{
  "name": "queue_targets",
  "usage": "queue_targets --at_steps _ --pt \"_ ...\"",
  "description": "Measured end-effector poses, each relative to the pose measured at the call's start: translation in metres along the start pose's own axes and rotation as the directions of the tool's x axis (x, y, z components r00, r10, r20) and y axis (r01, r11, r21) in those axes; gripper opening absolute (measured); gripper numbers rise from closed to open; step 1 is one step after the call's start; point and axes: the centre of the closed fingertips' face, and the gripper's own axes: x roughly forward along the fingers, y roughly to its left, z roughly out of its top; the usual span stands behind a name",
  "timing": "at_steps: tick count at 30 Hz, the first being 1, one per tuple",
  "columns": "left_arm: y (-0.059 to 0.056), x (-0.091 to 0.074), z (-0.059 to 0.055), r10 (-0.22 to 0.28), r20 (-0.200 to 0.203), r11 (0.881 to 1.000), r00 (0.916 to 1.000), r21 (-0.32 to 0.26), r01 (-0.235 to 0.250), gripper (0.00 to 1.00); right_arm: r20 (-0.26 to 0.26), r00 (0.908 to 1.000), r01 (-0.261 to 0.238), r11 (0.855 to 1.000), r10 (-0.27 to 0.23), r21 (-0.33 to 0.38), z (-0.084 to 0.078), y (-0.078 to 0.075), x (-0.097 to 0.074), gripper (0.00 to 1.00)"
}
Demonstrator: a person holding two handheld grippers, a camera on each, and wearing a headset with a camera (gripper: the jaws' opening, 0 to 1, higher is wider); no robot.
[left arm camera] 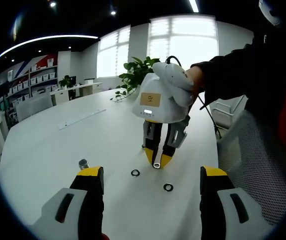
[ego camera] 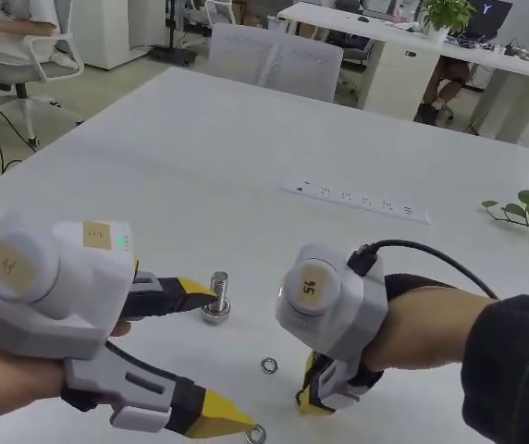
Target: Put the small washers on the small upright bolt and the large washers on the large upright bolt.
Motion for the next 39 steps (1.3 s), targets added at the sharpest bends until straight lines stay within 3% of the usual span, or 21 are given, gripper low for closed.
queue_targets --at_steps 21,39 --pt "-0.002 0.001 -0.001 -0.006 -0.006 1.000 1.0000 0.005 0.006 0.79 -0.011 0.9999 -0.006 0.999 0.006 0.035 -0.020 0.009 -0.005 0.14" --pt "-0.005 0.002 0.000 -0.011 -0.010 1.000 0.9999 0.010 0.011 0.79 -0.011 0.9998 0.016 0.996 -0.015 0.083 -0.044 0.009 -0.019 0.14"
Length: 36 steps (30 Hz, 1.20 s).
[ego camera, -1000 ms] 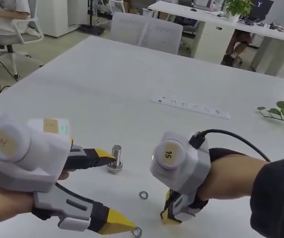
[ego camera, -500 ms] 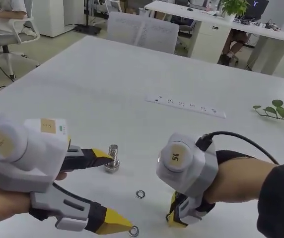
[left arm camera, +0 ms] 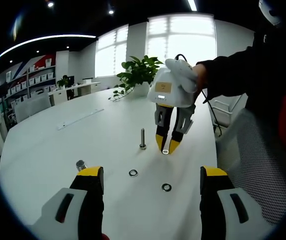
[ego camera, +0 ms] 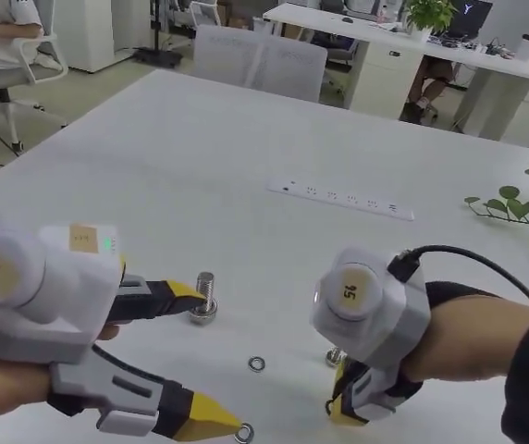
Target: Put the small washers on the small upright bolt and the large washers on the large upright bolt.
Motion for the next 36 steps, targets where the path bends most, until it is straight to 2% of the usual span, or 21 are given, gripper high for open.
queue_targets --at_steps 22,36 --pt "-0.002 0.001 0.000 -0.008 -0.009 1.000 0.9999 0.005 0.008 0.79 -0.012 0.9987 0.050 0.996 -0.049 0.080 -0.034 -0.021 -0.028 0.14" --pt "-0.002 0.000 -0.001 -0.004 -0.009 1.000 0.9999 0.003 0.004 0.79 -0.003 0.9939 0.110 0.991 -0.111 0.076 -0.032 -0.044 -0.054 0.14"
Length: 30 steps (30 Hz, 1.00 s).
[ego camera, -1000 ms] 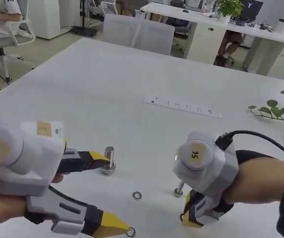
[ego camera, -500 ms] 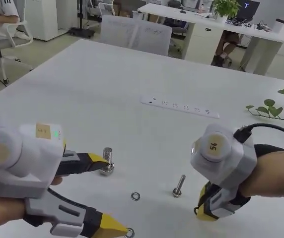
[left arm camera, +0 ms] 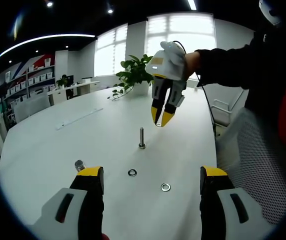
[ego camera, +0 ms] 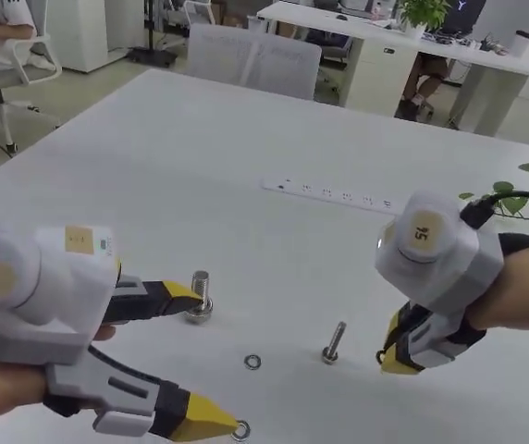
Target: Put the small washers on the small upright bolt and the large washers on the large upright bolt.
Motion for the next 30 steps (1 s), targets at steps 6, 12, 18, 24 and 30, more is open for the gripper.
queue_targets --at_steps 6,12,18,24,30 --pt "0.000 0.000 0.001 0.001 0.004 1.000 1.0000 0.000 -0.001 0.79 0.015 0.9997 0.019 1.000 -0.019 -0.016 0.009 -0.007 -0.009 0.14" --pt "0.001 0.000 0.001 0.003 0.007 1.000 1.0000 -0.002 -0.003 0.79 0.028 0.9993 0.027 0.999 -0.026 -0.045 0.024 -0.011 -0.012 0.14" --pt "0.003 -0.001 0.002 0.007 0.010 1.000 0.9999 -0.004 -0.007 0.79 0.033 0.9991 0.029 0.996 -0.026 -0.081 0.039 -0.017 -0.013 0.14" --pt "0.004 -0.001 0.002 0.010 0.012 1.000 0.9999 -0.008 -0.010 0.79 0.028 0.9995 0.020 0.995 -0.017 -0.101 0.046 -0.020 -0.009 0.14" --pt "0.005 -0.001 0.001 0.013 0.012 1.000 0.9998 -0.012 -0.013 0.79 0.019 0.9998 0.007 0.993 -0.005 -0.117 0.050 -0.018 -0.004 0.14"
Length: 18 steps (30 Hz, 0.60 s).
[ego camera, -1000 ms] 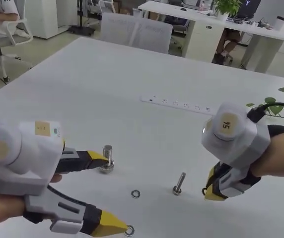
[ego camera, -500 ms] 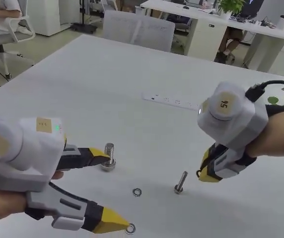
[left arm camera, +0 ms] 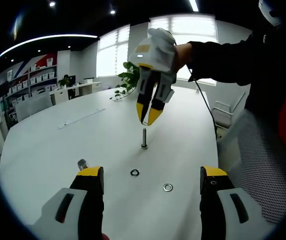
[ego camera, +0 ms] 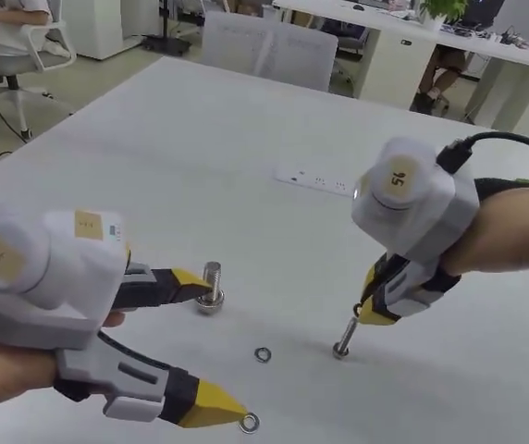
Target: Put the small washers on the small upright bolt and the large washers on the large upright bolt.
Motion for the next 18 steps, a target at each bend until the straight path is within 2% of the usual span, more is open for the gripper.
queue_targets --at_steps 18 --pt "0.001 0.000 -0.005 0.000 -0.004 1.000 1.0000 -0.008 0.000 0.79 -0.022 0.9993 -0.030 0.999 0.030 -0.012 -0.002 0.003 0.012 0.14"
